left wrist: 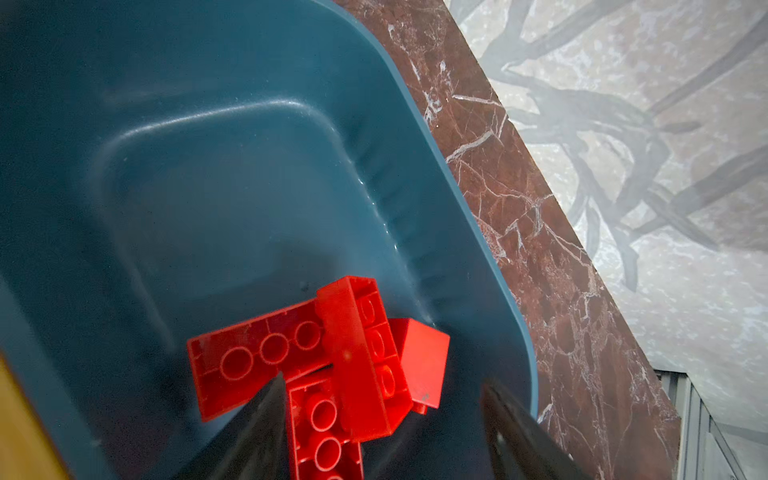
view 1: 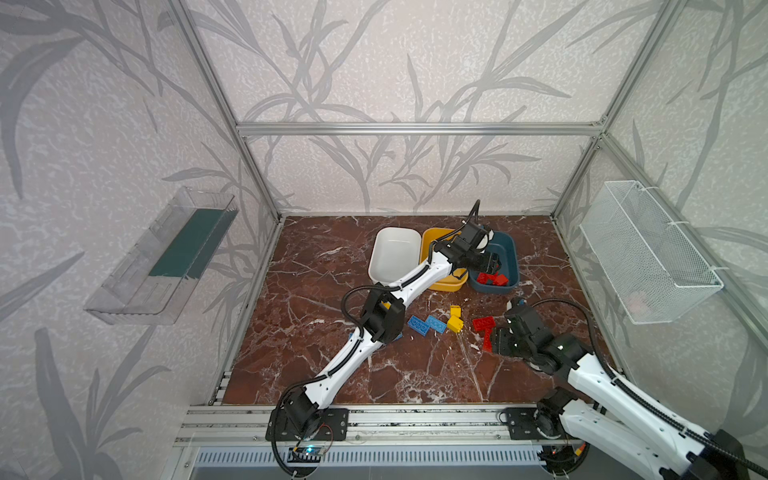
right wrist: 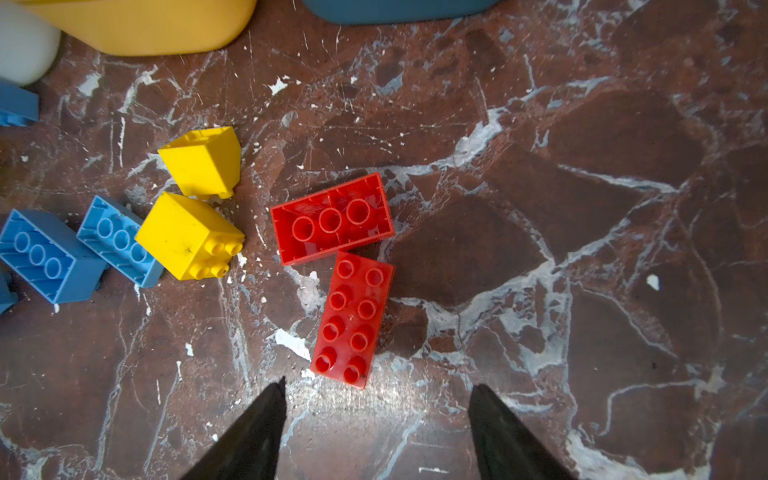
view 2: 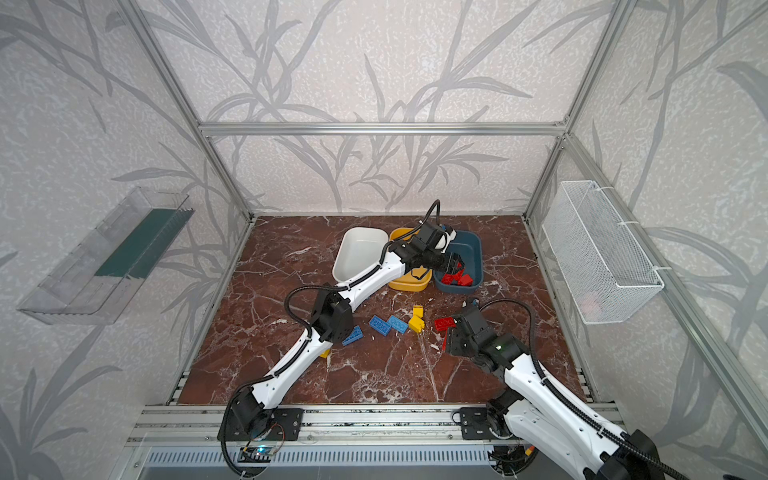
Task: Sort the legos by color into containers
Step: 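Carry the red brick with the left gripper and release it into the teal bin, then withdraw the left gripper while the right gripper grasps a red brick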
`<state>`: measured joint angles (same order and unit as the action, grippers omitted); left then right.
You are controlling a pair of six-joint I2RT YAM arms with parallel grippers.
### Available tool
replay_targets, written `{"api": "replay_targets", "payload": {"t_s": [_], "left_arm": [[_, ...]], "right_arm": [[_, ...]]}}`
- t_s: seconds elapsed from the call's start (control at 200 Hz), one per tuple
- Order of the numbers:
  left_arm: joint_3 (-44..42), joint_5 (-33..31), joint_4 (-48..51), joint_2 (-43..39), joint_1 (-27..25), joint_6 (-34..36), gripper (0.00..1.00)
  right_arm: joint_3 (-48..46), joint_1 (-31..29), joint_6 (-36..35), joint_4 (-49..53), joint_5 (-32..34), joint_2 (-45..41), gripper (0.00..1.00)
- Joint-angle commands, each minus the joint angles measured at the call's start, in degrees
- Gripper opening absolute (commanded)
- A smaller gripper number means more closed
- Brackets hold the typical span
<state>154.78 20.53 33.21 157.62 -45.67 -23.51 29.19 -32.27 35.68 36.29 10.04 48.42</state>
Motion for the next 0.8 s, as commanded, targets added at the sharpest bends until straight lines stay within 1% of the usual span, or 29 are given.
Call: {"api": "replay_targets", "payload": {"t_s": [0.0,0.095,0.26,0.345,0.5,0.625,0.795], "left_arm": [[-1.1,-1.8,1.4,-7.4,0.1,2.2,0.76],[-4.5,-3.7,1.9,-11.8,0.0,2.8,0.77],[-13.5,-6.2,-0.6,-20.5,0.0,2.9,0.77],[-19.5,-8.1,-2.7,-25.5,0.0,2.8,0.77],[-33.3,-11.7,-8.0,-35.3,0.1,2.7,0.77],[-44.3,-14.0,-12.7,-43.0,0.1,2.6,0.77],[-53.4,-17.4,-15.1,-50.8,0.0,2.4,0.77]], "right_arm": [[1.1,-1.6,2.3,0.4,2.4,1.5,0.71],[0.9,-2.5,3.4,-0.3,3.3,2.8,0.72],[0.5,-3.6,5.1,-2.1,3.7,5.0,0.71],[0.4,-3.8,5.3,-3.3,4.0,6.6,0.71],[0.8,-4.2,5.7,-5.5,3.7,9.9,0.71],[1.5,-4.4,5.5,-6.0,5.6,12.8,0.72],[0.9,-4.5,6.0,-7.8,7.1,16.2,0.71]]}}
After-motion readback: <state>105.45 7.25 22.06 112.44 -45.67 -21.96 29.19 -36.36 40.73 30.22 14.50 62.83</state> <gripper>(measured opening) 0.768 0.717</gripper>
